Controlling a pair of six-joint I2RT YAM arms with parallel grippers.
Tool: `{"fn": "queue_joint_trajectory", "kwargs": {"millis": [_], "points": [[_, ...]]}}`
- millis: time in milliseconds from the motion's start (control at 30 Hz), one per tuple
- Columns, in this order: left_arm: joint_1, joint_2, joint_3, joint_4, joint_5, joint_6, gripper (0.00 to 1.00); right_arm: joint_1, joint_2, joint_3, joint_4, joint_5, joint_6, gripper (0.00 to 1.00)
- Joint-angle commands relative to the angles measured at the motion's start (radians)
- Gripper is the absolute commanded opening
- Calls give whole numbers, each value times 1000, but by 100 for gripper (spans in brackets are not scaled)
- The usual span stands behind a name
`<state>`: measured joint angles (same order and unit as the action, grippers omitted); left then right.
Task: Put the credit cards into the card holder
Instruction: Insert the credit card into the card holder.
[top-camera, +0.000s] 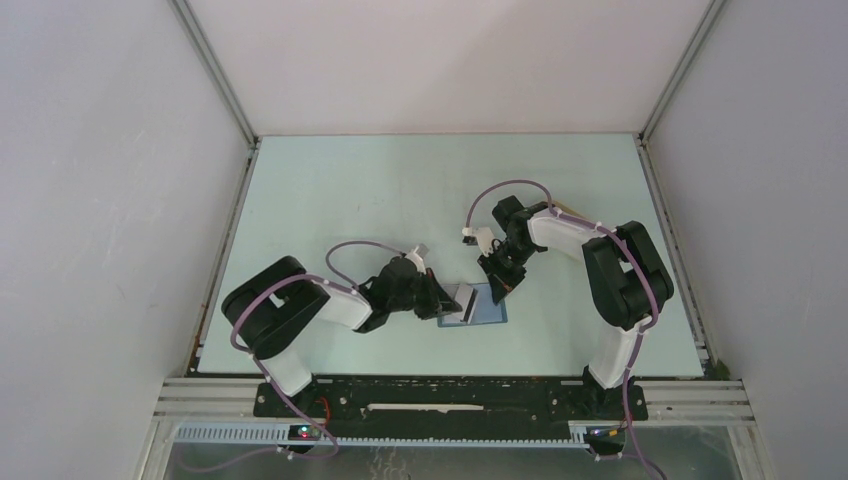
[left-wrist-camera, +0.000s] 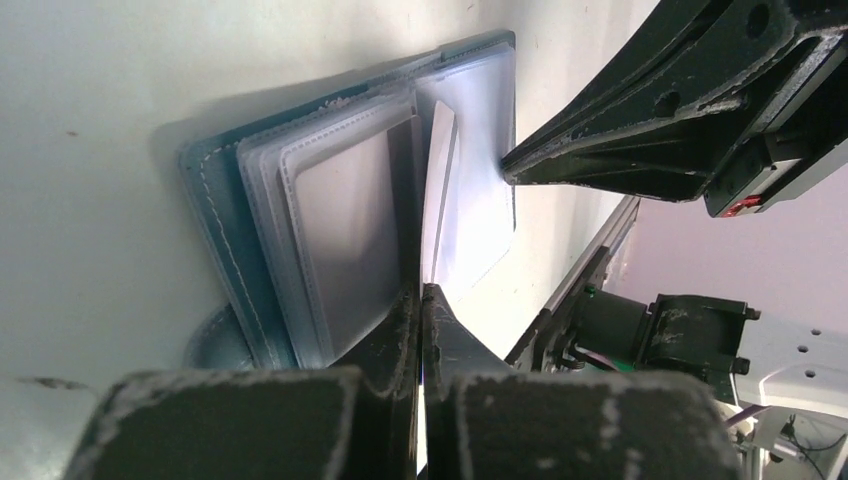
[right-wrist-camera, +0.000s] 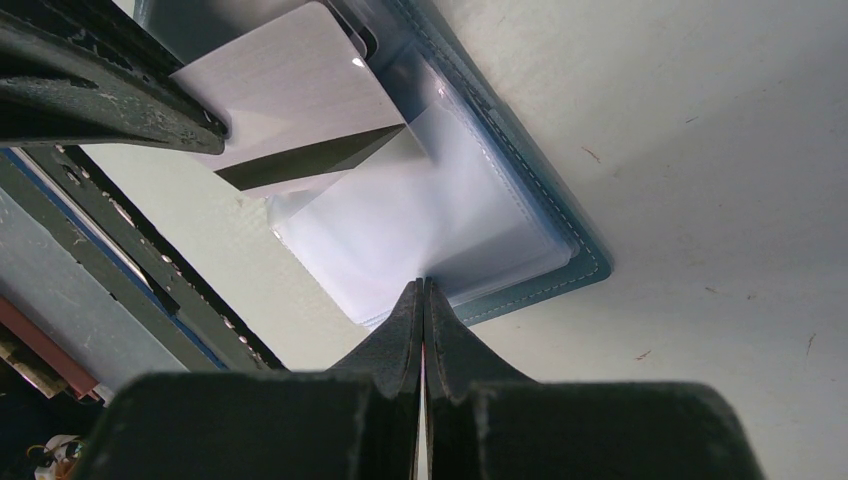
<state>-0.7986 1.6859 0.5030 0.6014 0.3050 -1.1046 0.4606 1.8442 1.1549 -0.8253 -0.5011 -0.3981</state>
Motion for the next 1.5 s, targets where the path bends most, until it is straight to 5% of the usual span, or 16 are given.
{"fn": "queue_joint_trajectory", "kwargs": {"millis": [0,567,1467], "points": [[-17,9,-50,42,-97,-39,0,8,-15,35,5,1,7,3],[-77,103,-111,307,-153,-193,0,7,-20,36,3,-5,7,3],[-102,139,-123,385,-241,-187,0,7,-22,36,2,-12,5,3]]}}
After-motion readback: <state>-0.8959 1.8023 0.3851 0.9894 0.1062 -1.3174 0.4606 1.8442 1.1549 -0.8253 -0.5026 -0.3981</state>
